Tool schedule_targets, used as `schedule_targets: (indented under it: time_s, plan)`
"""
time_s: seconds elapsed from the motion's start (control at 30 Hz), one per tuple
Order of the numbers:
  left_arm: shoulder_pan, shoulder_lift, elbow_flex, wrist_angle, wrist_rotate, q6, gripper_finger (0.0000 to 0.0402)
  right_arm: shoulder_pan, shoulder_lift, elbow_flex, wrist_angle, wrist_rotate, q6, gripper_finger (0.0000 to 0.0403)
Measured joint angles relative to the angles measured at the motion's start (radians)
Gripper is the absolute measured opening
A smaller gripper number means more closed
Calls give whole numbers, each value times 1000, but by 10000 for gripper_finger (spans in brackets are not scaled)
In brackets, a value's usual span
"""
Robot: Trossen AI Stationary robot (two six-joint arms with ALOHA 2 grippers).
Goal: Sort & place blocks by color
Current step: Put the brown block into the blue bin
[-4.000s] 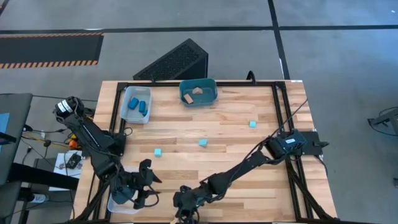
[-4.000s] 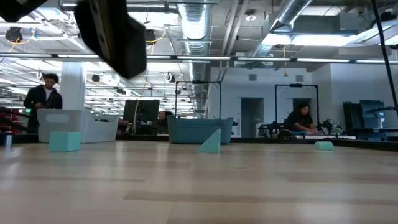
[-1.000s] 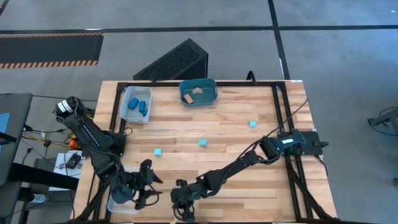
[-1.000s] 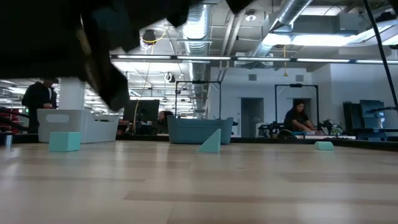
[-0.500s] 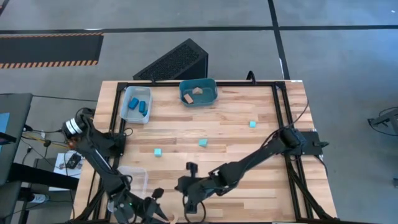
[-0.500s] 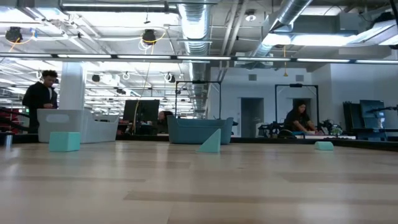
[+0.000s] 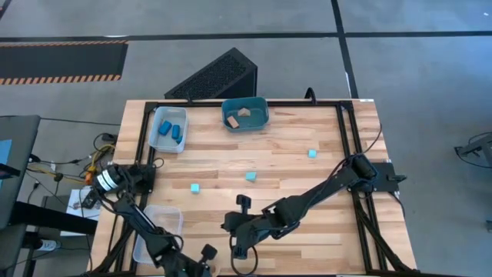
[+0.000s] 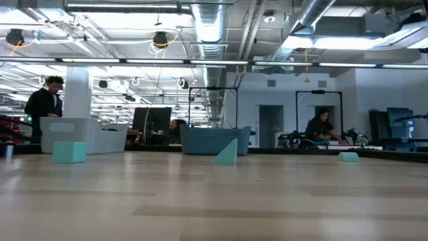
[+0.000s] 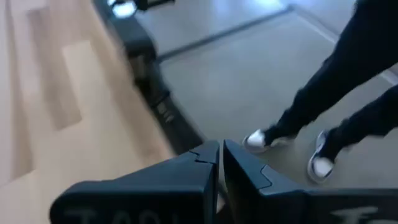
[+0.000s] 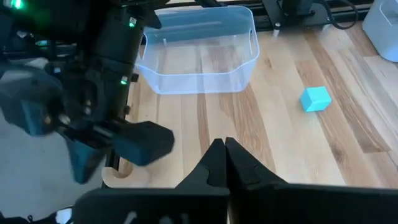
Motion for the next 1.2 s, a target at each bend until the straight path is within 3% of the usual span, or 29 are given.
schedule_targets:
  time_s: [0.13,0.3,0.53,0.6,0.77,0.87,0.97,1.07,1.2]
  plan:
    - [18,0,30,-146,-22,-3,13,5,0,0,-5,3,1,4]
    - [47,-7,38,-246,32,-12,13,5,0,0,-7,4,1,3]
    - [96,-34,34,-367,-125,-19,13,5,0,0,-16,14,1,4]
    - [119,-50,31,-405,-169,-18,13,8,0,0,-34,71,27,3]
    - [172,-139,31,-512,-241,-157,13,27,-54,-1,-348,383,339,14]
    - [188,-200,30,-605,-275,-215,13,27,-87,-6,-599,477,584,32]
    - [195,-281,31,-699,-357,-265,19,30,-92,-41,-702,489,791,56]
    - [200,-369,31,-825,-447,-356,37,30,-95,-97,-574,424,815,83]
    - [202,-498,31,-979,-551,-505,81,25,-94,-232,-169,263,663,122]
